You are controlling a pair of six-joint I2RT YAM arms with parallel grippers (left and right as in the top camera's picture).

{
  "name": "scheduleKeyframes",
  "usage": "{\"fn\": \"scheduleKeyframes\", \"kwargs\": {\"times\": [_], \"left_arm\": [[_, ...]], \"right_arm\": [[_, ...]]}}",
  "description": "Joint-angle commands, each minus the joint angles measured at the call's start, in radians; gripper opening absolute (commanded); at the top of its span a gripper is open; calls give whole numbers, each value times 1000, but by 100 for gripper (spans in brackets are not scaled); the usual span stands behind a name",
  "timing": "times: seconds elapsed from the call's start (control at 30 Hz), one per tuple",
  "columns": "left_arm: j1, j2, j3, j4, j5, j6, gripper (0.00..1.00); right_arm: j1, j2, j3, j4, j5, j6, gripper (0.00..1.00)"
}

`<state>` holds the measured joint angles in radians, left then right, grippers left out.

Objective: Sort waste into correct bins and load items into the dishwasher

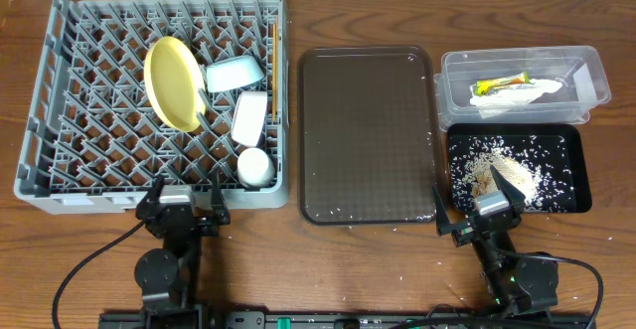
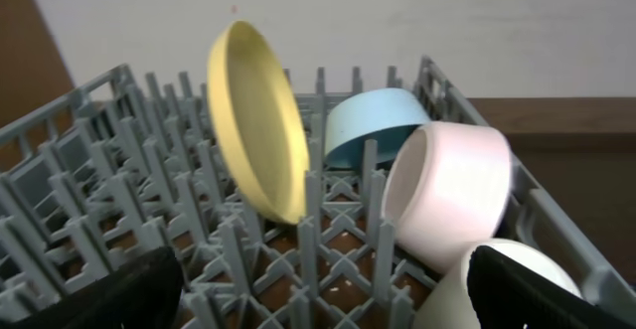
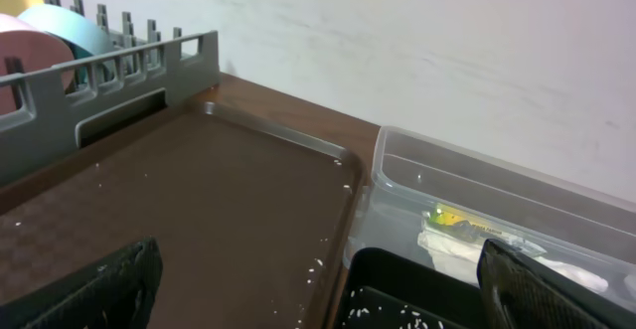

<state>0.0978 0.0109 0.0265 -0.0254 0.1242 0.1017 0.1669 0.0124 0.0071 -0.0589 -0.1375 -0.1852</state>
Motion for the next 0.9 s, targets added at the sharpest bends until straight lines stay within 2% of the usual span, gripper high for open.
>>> {"fn": "scheduleKeyframes", "kwargs": {"times": [0.0,0.13,0.27,0.87], "left_arm": [[-11,-9,-23,29,-7,22,92],[-11,-9,-23,37,-8,22,92],[-11,-9,-23,-37,-1,14,92],[-10,-7,-23,-34,-1,-12,92]], "right_arm": [[-9,-8,-2,-5,2,5,99],[-9,-8,-2,-5,2,5,99],[-9,-8,-2,-5,2,5,99],[-9,-8,-2,-5,2,5,99]]}}
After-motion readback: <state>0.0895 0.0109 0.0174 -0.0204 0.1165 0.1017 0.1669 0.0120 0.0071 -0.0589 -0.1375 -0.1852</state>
